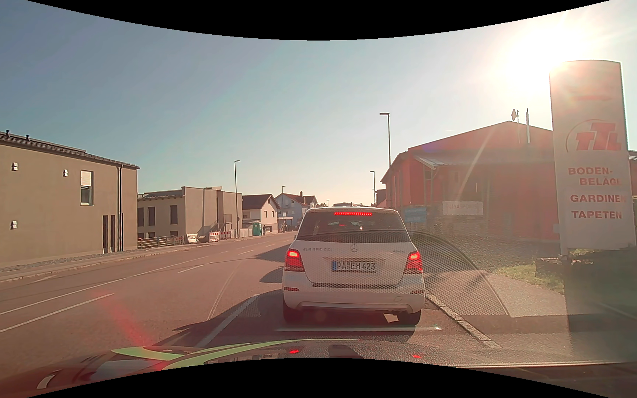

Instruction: Follow the waypoints while adhering to traffic rules and regulations

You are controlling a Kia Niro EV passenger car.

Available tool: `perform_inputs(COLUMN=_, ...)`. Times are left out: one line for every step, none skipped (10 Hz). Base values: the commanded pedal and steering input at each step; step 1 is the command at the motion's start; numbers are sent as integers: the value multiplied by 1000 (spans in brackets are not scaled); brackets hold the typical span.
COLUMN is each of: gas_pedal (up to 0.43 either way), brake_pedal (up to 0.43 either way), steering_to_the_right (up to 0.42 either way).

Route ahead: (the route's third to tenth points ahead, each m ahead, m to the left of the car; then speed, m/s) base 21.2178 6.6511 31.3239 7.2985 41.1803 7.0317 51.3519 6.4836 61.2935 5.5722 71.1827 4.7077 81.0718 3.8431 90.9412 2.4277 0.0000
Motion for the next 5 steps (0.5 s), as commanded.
perform_inputs(gas_pedal=0, brake_pedal=238, steering_to_the_right=-1)
perform_inputs(gas_pedal=0, brake_pedal=238, steering_to_the_right=-1)
perform_inputs(gas_pedal=0, brake_pedal=238, steering_to_the_right=-1)
perform_inputs(gas_pedal=0, brake_pedal=238, steering_to_the_right=-1)
perform_inputs(gas_pedal=0, brake_pedal=238, steering_to_the_right=-1)
